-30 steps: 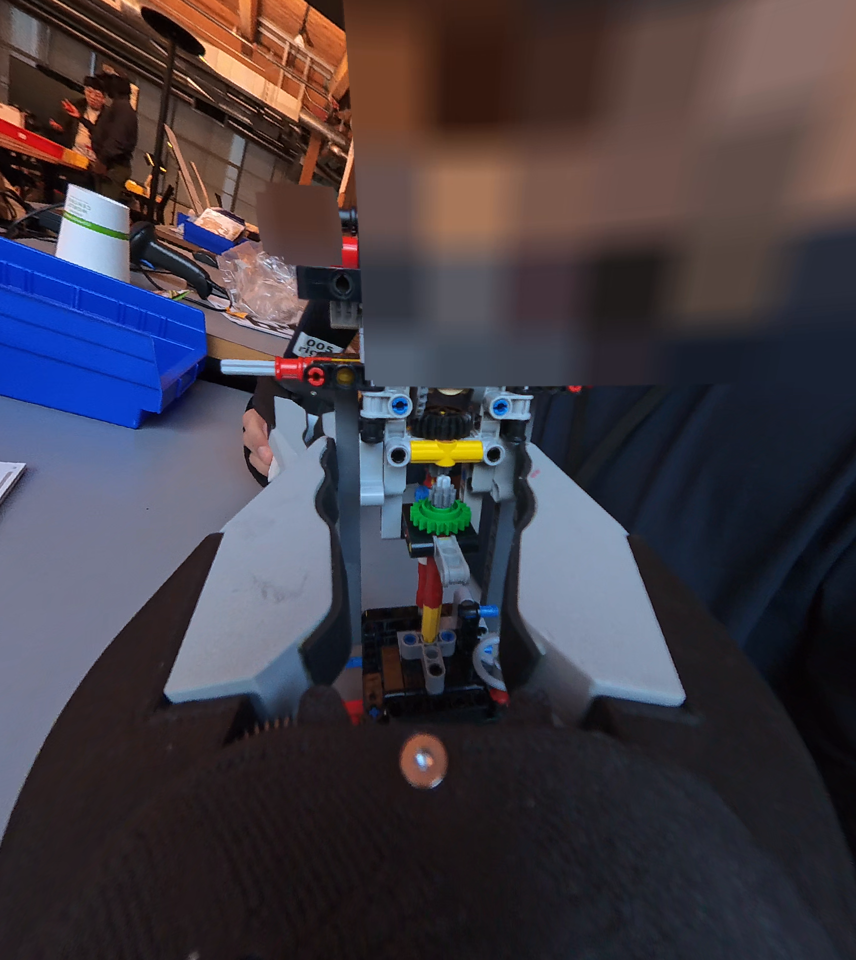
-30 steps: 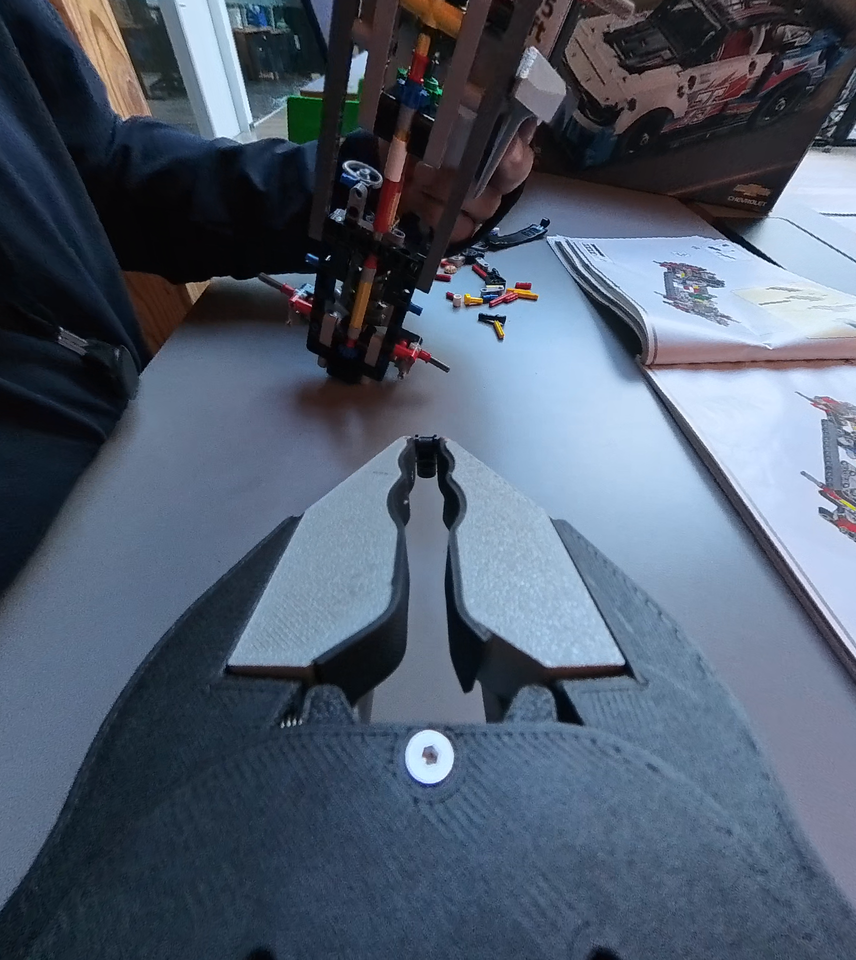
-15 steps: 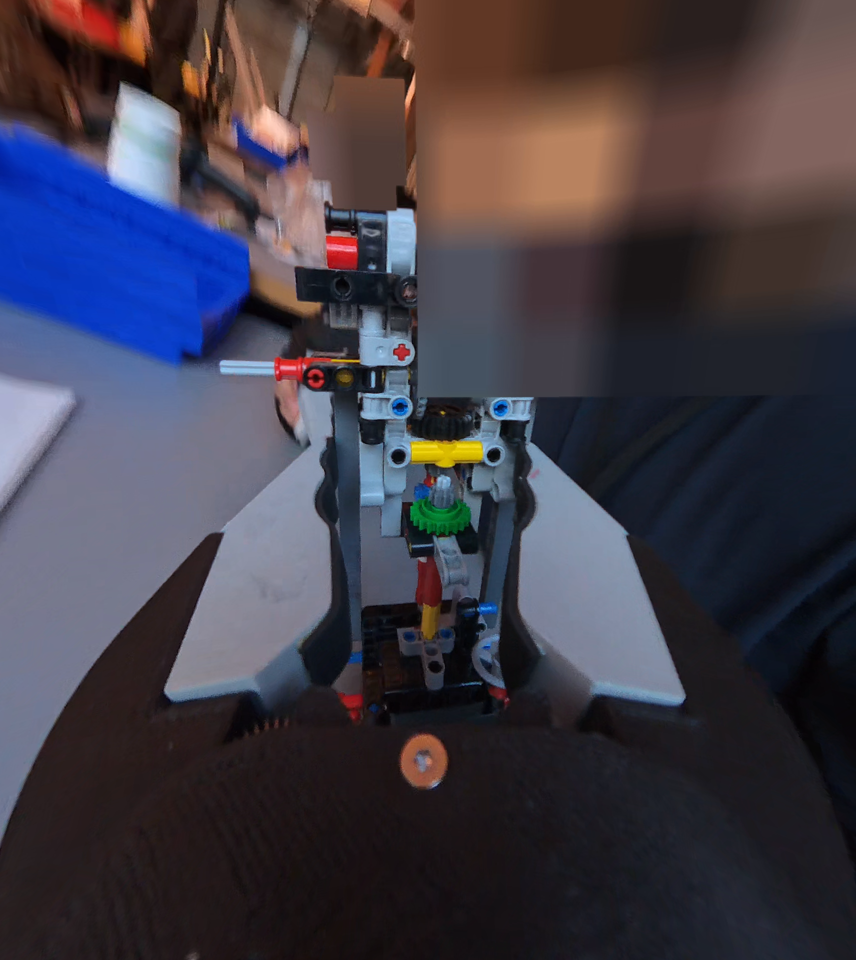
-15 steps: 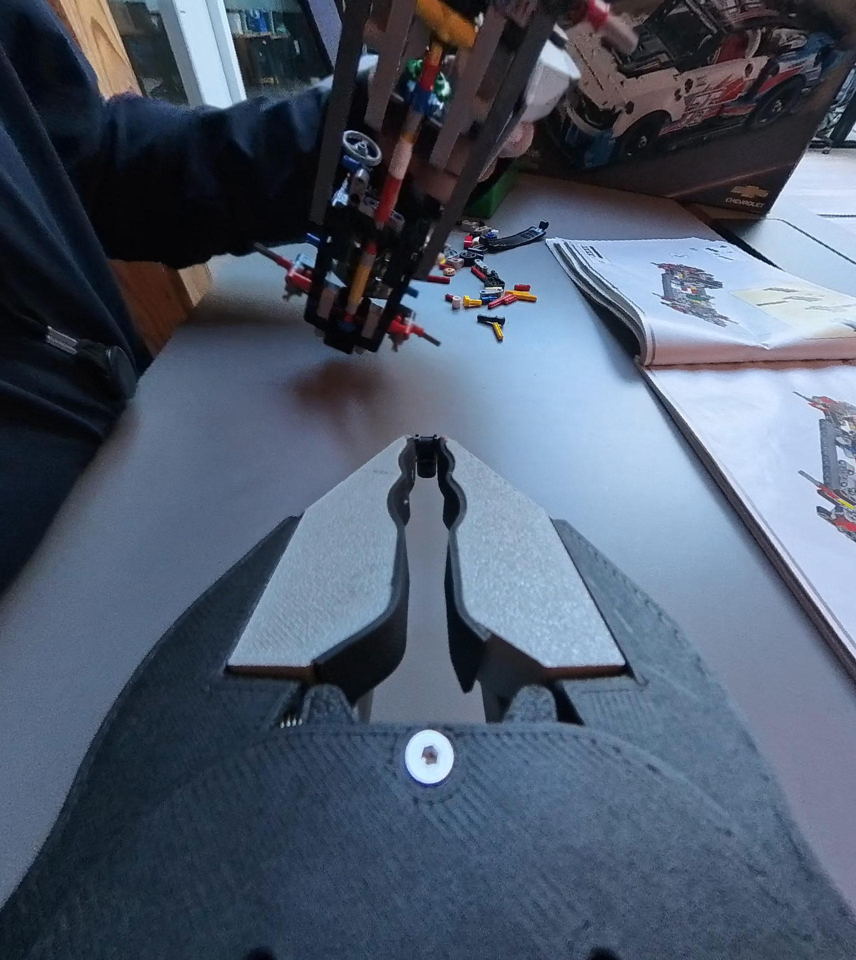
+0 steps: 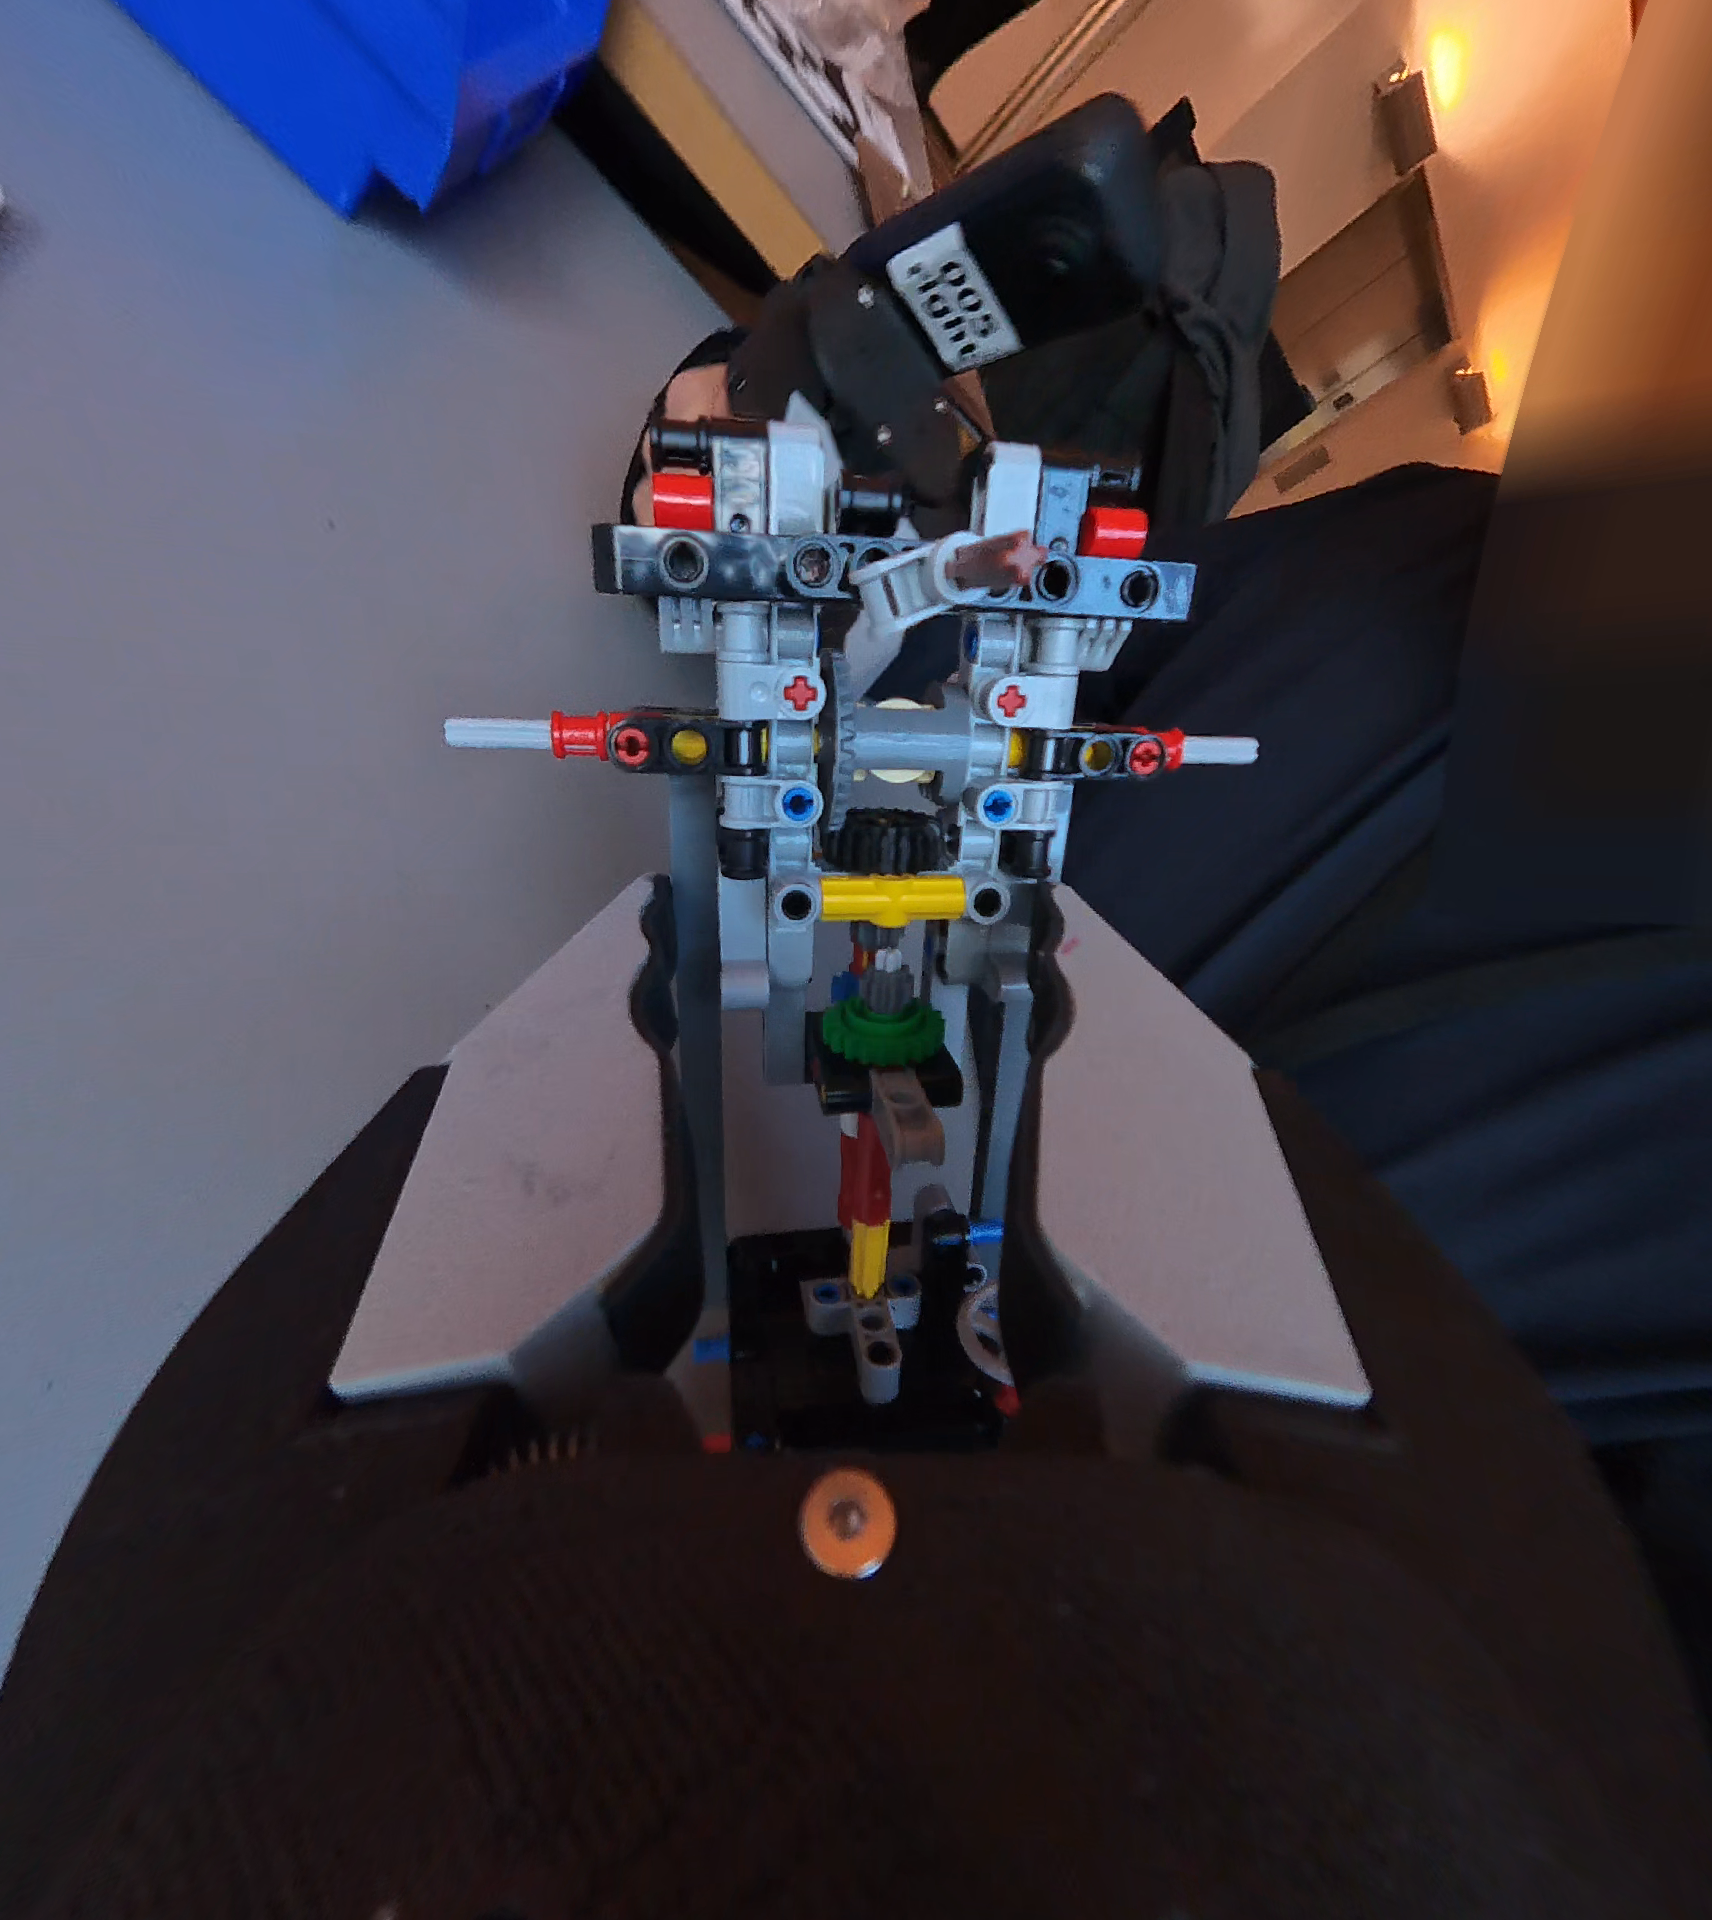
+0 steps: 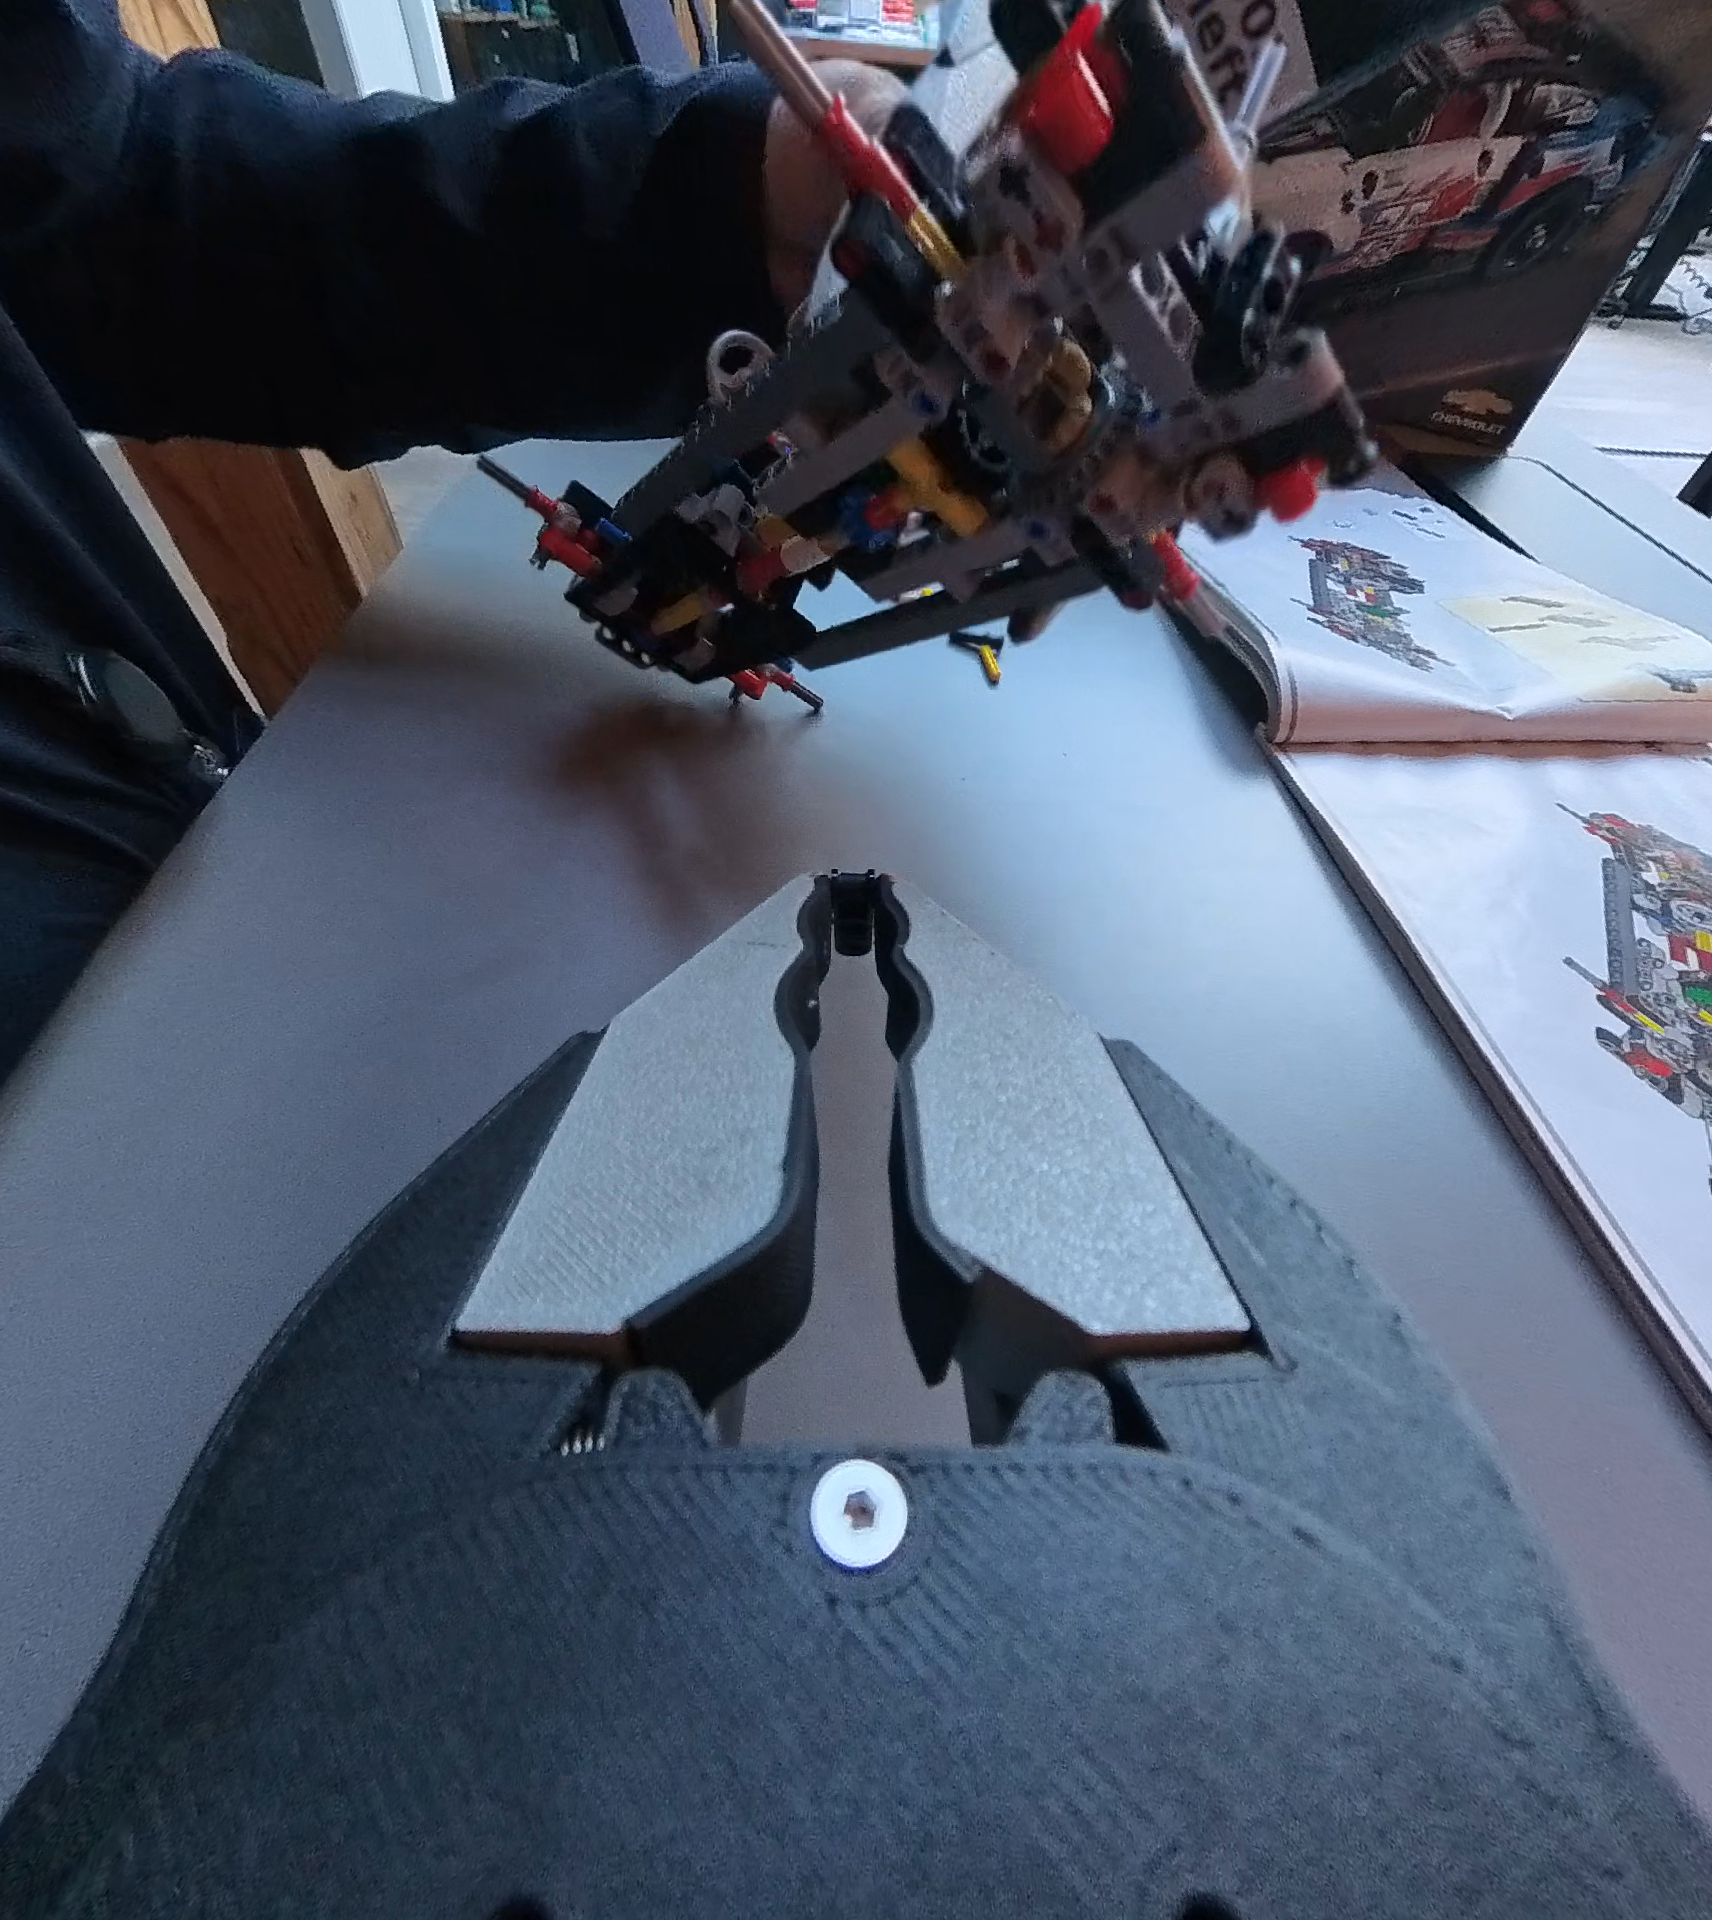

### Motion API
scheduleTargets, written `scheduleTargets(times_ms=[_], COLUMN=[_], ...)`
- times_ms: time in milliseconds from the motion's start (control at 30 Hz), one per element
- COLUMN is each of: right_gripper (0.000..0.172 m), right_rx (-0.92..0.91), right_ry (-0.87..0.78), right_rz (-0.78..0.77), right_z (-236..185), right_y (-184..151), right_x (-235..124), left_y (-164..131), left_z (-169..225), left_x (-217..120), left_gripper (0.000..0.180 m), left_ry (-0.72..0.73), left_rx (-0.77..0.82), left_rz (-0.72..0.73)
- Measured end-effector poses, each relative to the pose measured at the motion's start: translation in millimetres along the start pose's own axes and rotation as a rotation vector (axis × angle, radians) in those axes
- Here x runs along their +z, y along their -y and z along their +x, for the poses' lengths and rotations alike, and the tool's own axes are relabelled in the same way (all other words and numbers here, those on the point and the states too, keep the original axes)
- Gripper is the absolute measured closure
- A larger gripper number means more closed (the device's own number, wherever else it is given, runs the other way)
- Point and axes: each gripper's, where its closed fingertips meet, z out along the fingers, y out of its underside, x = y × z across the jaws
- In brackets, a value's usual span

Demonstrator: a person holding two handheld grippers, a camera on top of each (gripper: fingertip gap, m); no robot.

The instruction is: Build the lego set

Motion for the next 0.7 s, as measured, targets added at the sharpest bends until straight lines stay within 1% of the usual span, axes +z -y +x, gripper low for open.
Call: scheduleTargets(times_ms=[100,333,700], right_gripper=[0.167,0.167,0.167], right_rx=[-0.010,-0.019,-0.018], right_ry=[-0.009,-0.033,-0.046], right_rz=[-0.006,0.010,0.015], right_z=[0,3,6], right_y=[0,4,5], right_x=[-1,-7,-12], left_y=[-1,-9,-18], left_z=[-7,-11,-15], left_x=[8,25,37], left_gripper=[0.113,0.113,0.113], left_ry=[0.007,0.010,-0.009], left_rx=[-0.034,-0.055,-0.084], left_rz=[-0.036,-0.120,-0.156])
